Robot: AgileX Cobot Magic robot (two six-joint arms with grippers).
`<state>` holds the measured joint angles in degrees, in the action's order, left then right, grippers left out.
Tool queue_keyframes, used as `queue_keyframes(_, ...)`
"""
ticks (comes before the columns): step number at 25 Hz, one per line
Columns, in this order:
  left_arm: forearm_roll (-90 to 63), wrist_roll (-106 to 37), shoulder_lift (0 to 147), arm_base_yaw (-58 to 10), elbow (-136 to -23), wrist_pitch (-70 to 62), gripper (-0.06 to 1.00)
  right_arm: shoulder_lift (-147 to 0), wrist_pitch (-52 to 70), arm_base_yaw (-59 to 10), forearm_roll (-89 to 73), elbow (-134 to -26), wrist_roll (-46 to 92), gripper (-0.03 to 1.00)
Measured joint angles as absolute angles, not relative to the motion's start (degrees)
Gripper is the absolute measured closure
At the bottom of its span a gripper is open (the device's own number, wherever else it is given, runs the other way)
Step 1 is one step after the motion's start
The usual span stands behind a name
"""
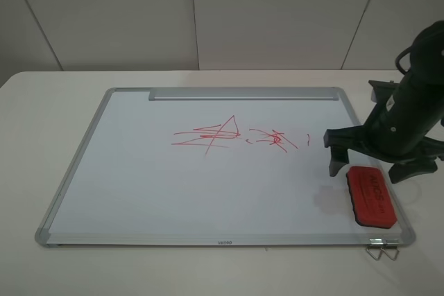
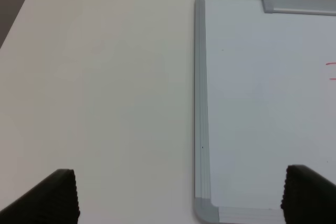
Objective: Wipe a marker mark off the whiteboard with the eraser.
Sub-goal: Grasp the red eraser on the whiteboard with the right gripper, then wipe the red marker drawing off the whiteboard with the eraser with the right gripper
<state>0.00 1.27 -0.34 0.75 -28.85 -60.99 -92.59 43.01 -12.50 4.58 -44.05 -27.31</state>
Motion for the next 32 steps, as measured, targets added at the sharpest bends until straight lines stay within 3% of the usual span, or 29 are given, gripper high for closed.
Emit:
queue_keyframes(16,0.0,1.3,-0.3,0.7,-28.8,-61.0,0.17,-97.9,35.6,-10.7,4.3,-40.5,-27.3,0.16)
queue_keyframes(28,0.0,1.3,-0.3,0.7,-28.8,-61.0,0.17,-99.0,36.1,-10.7,4.0,-40.5,-27.3,0.46)
queue_keyframes(32,0.0,1.3,-0.3,0.7,-28.8,-61.0,0.17,-99.0,36.1,-10.7,4.3,-40.5,-27.3,0.46)
